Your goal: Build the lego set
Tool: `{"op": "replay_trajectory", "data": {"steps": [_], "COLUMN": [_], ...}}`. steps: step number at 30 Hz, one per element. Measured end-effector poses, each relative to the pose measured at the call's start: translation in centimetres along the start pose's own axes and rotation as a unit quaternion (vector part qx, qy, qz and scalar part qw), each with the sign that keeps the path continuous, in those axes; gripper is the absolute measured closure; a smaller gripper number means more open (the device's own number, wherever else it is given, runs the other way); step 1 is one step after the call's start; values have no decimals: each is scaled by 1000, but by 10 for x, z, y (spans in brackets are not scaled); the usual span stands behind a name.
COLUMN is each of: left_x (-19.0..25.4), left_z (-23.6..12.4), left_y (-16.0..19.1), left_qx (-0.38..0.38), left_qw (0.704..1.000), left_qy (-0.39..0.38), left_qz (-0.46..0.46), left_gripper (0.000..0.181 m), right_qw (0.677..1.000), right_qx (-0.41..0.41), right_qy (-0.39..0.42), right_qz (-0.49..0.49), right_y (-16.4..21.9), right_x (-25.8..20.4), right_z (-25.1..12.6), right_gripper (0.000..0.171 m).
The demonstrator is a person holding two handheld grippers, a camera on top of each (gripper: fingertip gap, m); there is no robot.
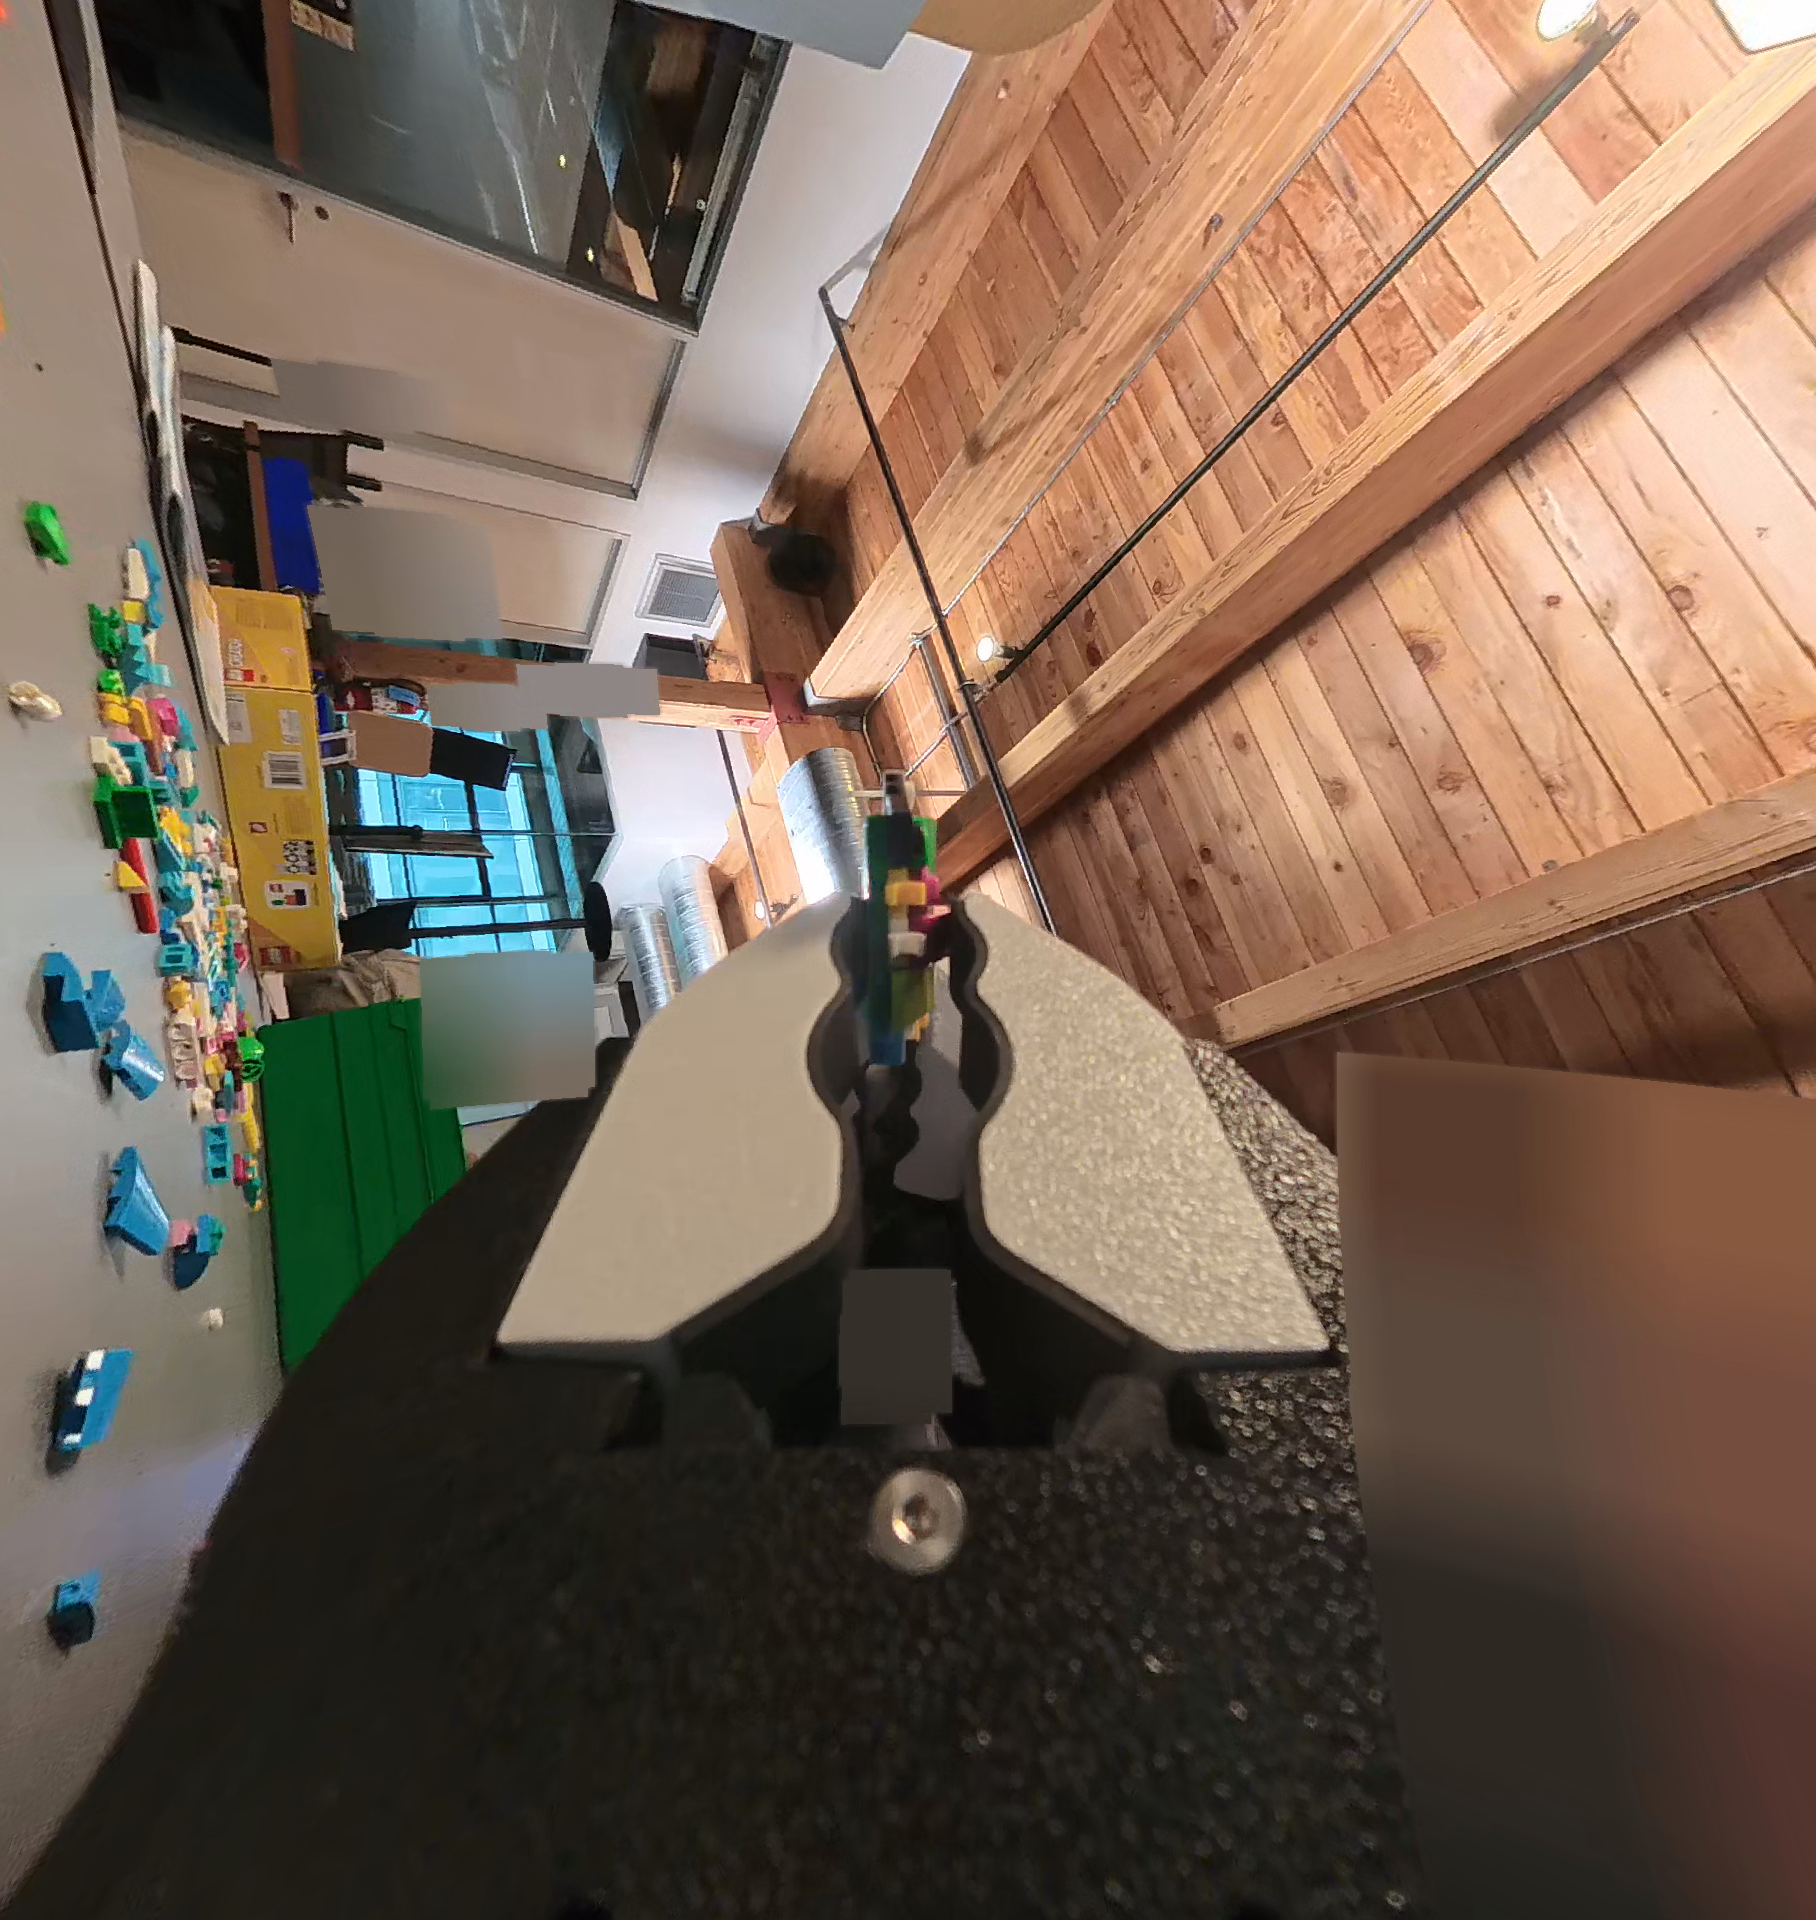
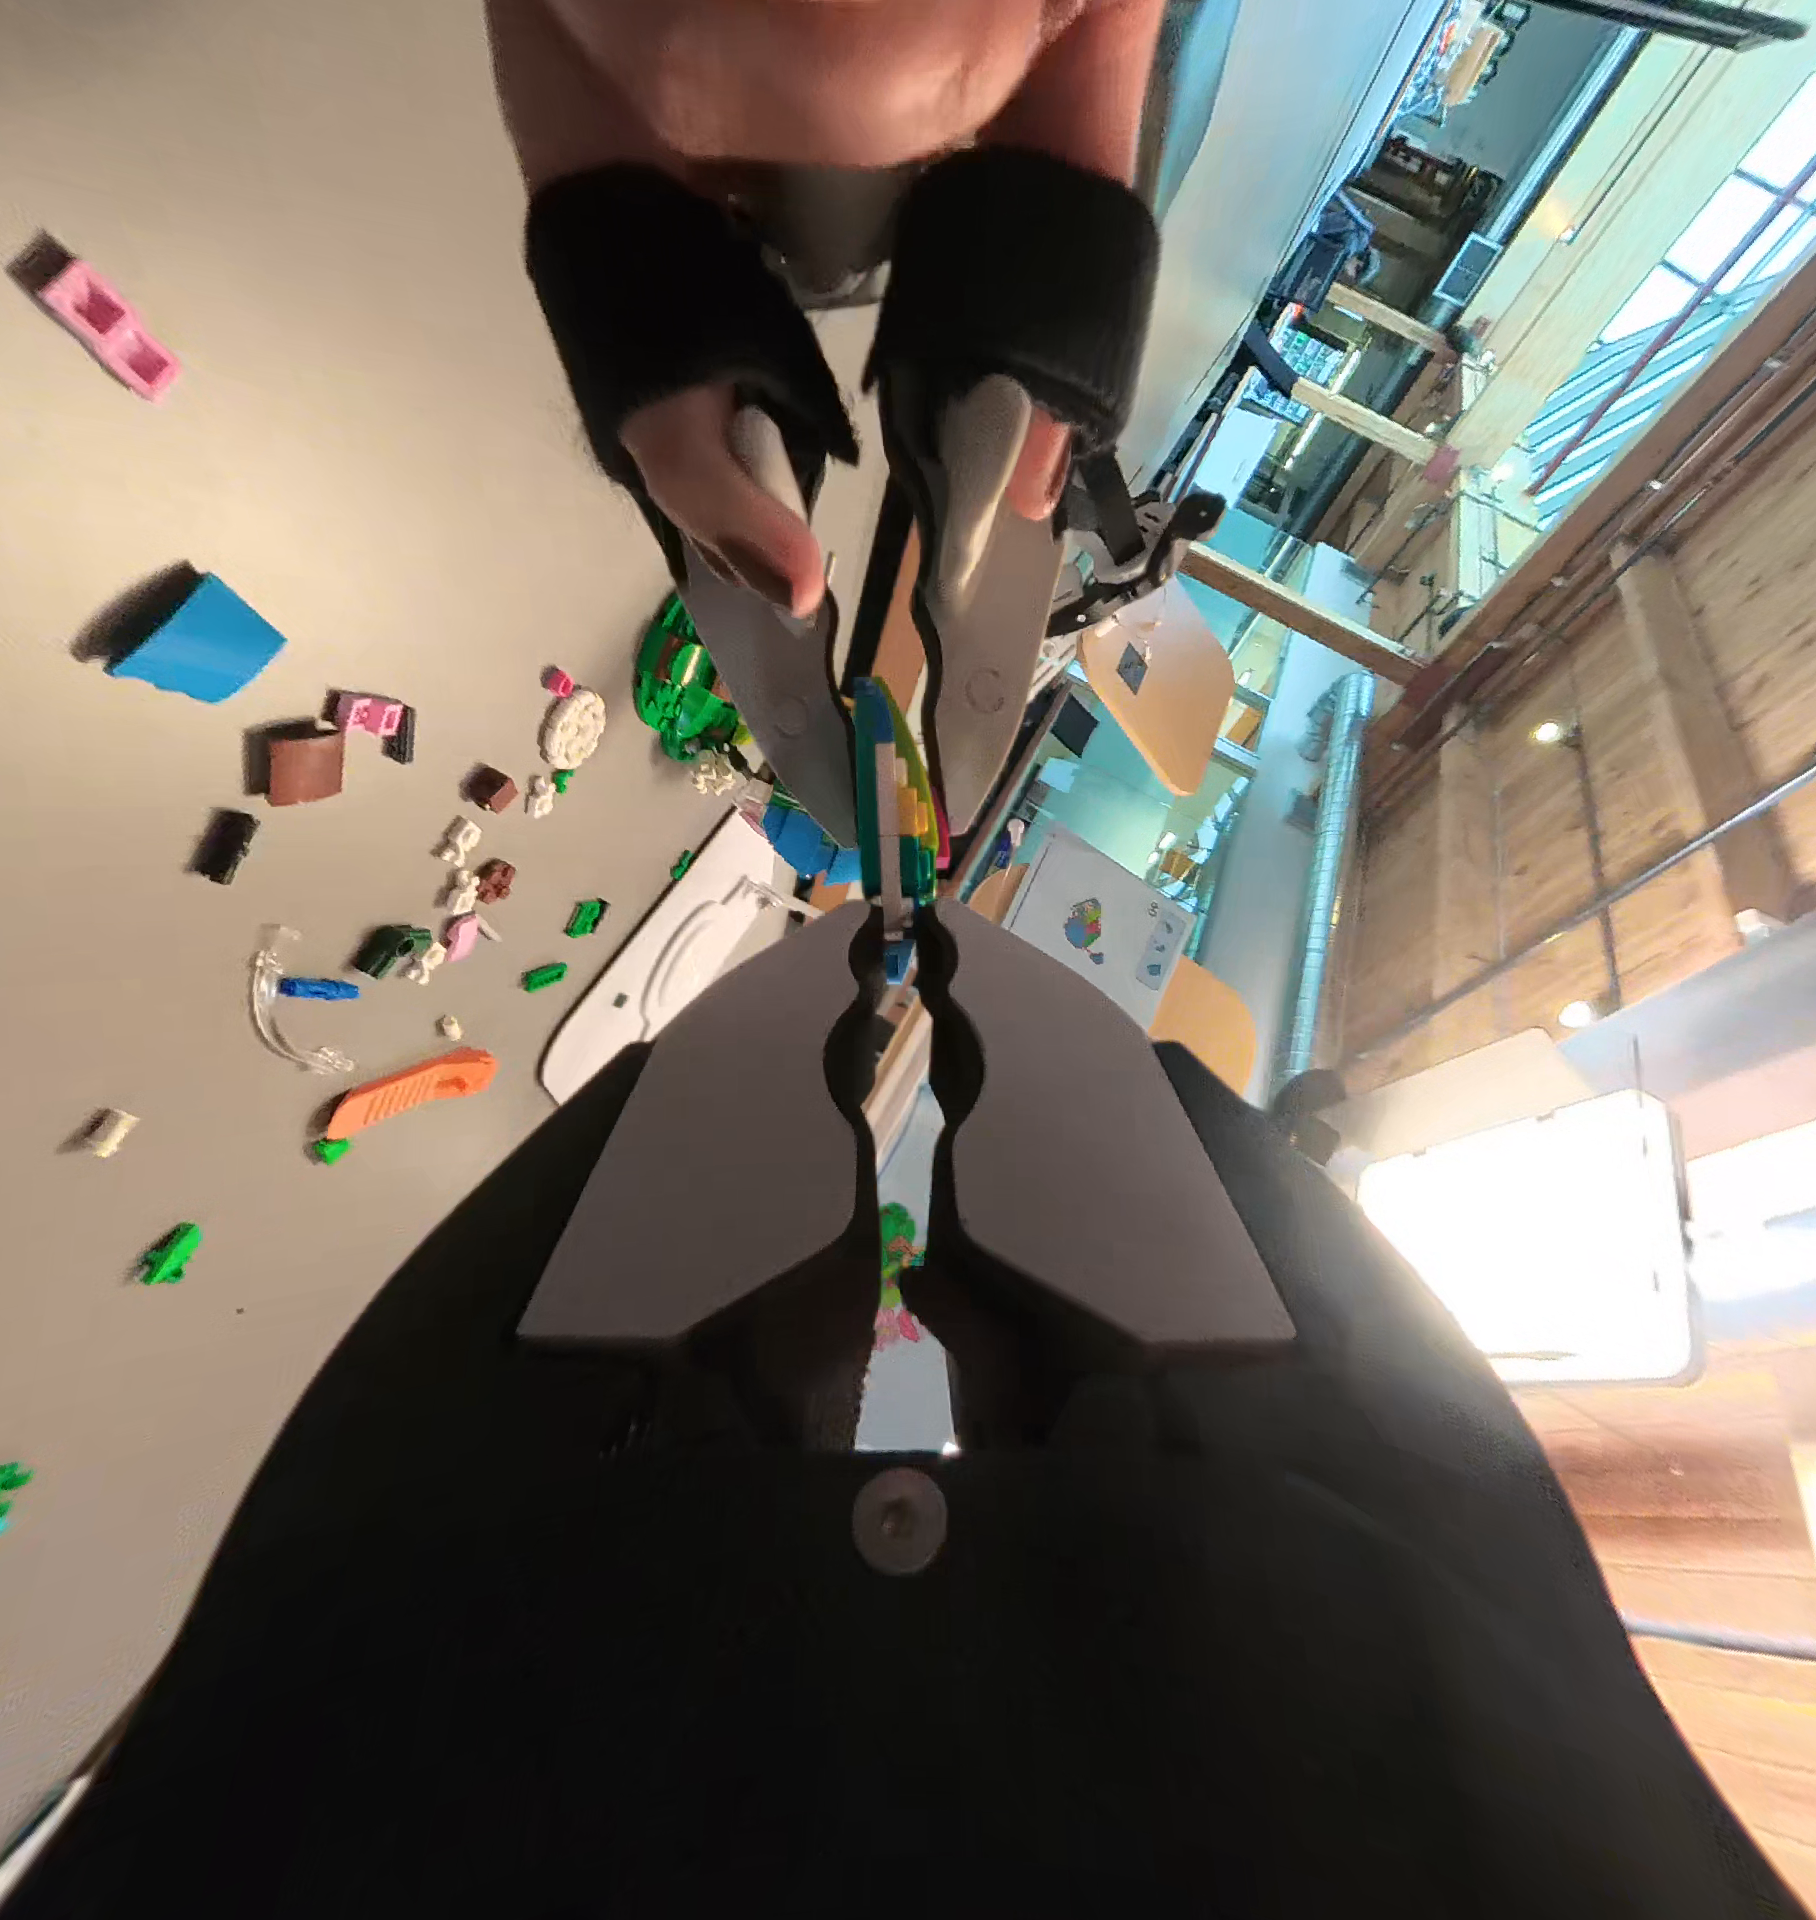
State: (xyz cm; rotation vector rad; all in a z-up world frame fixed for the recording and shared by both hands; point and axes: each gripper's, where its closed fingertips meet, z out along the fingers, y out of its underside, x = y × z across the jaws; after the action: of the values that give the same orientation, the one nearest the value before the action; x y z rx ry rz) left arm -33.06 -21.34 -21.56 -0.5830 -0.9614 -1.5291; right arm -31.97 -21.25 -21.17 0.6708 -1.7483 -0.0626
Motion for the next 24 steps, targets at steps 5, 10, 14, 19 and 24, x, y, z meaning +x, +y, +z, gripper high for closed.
{"op": "replay_trajectory", "data": {"steps": [5,10,14,19,24], "left_x": [-6,-7,-5,-6,1], "left_z": [-1,-2,-3,-9,-22], "left_y": [-1,-3,-6,-14,-34], "left_qx": [7,12,18,17,-10], "left_qw": [1000,1000,1000,999,988], "left_qy": [-10,-8,-5,-24,-86], "left_qz": [-4,-14,-14,13,128], "left_gripper": [167,167,167,167,167], "right_qw": [1000,983,970,964,913], "right_qx": [6,35,41,36,29], "right_qy": [-14,-59,-63,-67,-86], "right_qz": [7,168,231,253,397], "right_y": [0,0,6,9,17], "right_x": [-5,-8,-5,-9,-21], "right_z": [1,3,3,-1,-7], "right_gripper": [168,164,155,151,150]}}
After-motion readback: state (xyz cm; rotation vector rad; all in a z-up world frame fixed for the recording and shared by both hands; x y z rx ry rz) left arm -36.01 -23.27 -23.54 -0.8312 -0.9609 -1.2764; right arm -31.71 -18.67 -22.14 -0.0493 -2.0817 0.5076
